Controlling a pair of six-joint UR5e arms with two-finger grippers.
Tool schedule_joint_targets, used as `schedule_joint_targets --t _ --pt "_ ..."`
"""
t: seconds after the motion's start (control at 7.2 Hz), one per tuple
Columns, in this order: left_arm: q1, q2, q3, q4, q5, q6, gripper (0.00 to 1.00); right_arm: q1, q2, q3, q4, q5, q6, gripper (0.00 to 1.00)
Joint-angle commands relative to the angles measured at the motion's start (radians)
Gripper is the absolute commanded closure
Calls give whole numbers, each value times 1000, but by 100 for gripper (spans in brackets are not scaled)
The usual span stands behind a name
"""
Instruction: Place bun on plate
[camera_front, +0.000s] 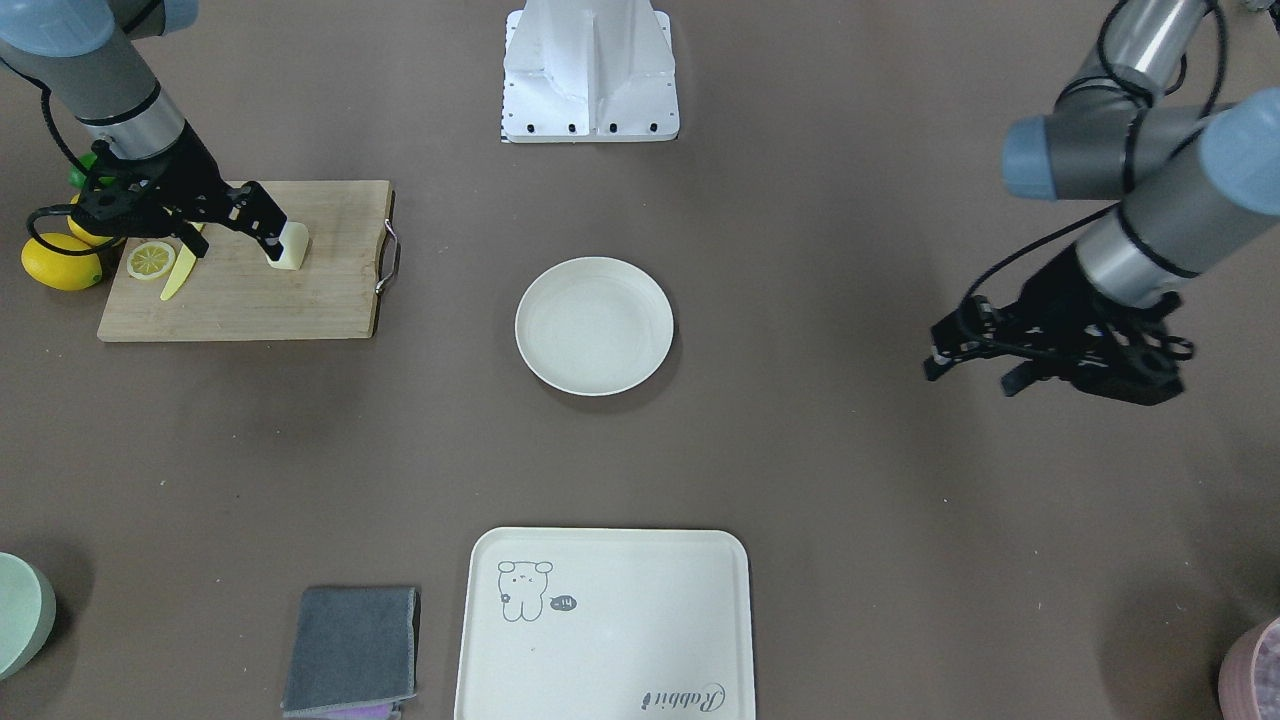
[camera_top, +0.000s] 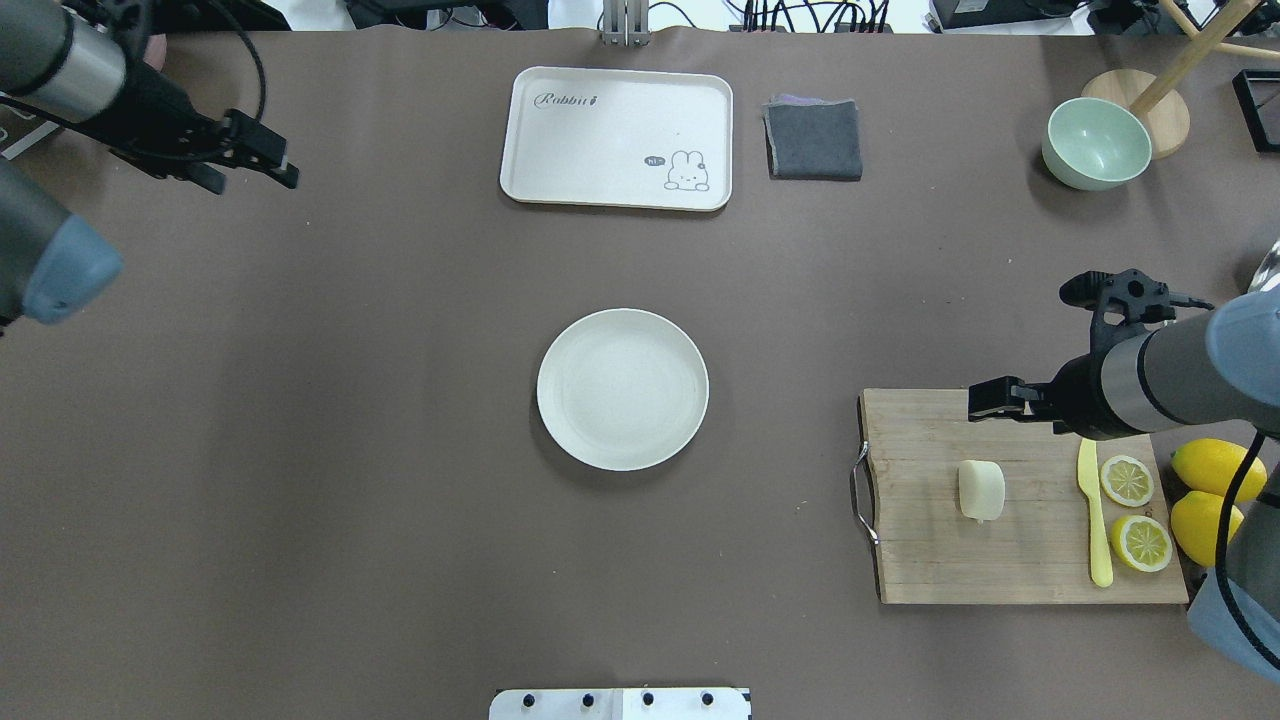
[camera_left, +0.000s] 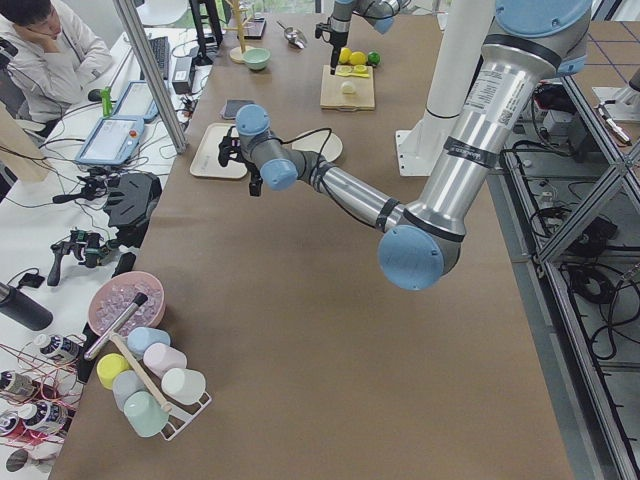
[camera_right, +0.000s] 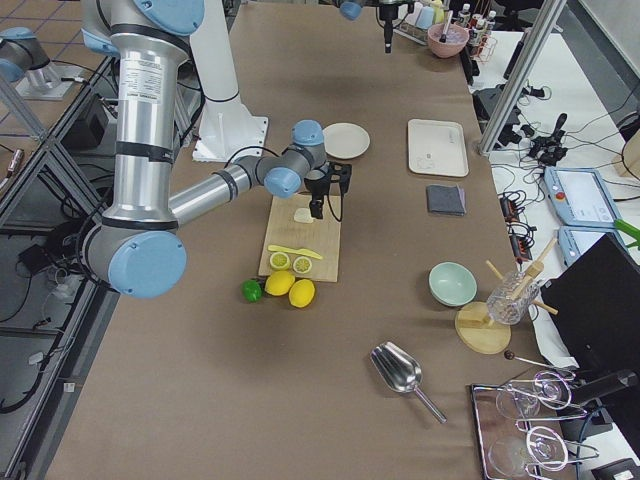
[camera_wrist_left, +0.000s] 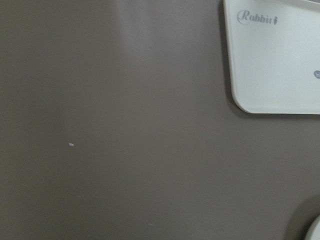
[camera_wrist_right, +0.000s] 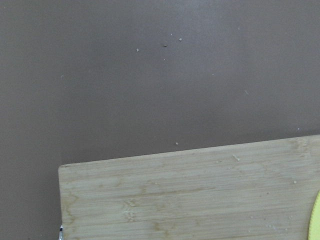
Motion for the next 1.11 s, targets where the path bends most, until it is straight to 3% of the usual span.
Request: schedule_joint_targets --t 0.0,0.28,0.69,0.97 --pt "-111 37 -8 123 -19 242 2 -101 -15 1 2 -94 51 1" --pt "-151 95 -5 122 -15 329 2 -146 -65 -25 127 -129 56 1" --pt "-215 166 12 122 -2 356 2 -180 -70 -36 128 -157 59 2" --pt "-304 209 101 177 33 402 2 -181 -66 -38 128 -157 59 2"
